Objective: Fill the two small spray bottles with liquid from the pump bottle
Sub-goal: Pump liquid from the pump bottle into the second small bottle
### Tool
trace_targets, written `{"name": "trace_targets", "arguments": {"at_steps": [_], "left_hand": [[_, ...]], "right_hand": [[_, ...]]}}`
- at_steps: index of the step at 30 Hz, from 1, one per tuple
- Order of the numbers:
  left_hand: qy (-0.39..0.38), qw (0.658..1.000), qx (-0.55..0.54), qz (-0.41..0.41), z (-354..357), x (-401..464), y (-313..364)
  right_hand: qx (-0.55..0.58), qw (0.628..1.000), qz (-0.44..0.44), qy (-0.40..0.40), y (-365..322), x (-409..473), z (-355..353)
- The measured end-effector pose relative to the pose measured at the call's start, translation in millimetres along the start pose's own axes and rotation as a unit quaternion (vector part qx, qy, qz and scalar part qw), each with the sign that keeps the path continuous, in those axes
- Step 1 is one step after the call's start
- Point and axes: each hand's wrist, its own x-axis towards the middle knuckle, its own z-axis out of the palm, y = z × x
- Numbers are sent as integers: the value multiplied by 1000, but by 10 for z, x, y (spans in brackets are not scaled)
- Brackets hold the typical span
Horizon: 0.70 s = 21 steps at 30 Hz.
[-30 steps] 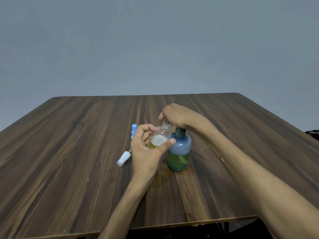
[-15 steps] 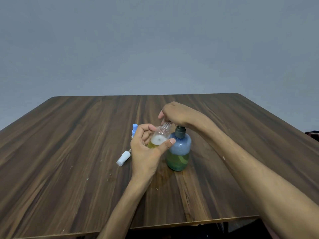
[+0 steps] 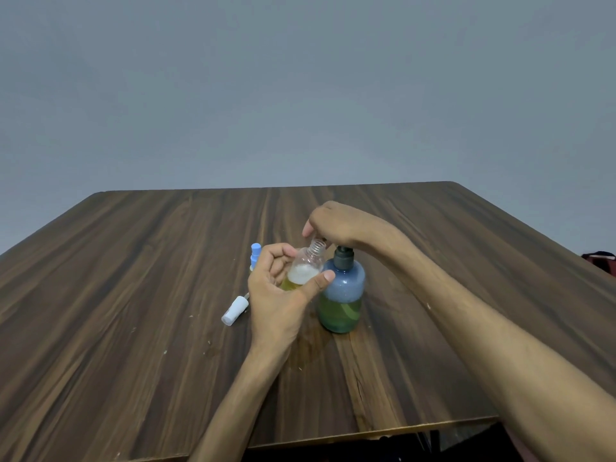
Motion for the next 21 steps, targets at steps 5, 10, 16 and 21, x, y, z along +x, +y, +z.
{"name": "trace_targets", "arguments": {"at_steps": [5, 10, 16, 21], "left_hand": [[4, 1000, 5, 0, -2, 2, 3], [0, 1000, 5, -2, 10, 2, 9], [4, 1000, -1, 0, -3, -2, -4], [6, 1000, 4, -6, 4, -2, -1]], "right_hand": [[-43, 999, 5, -17, 53, 73, 58], [-2, 1000, 2, 4, 55, 55, 21], [-7, 1000, 4, 10, 30, 57, 19], [-45, 999, 8, -16, 69, 78, 63]]}}
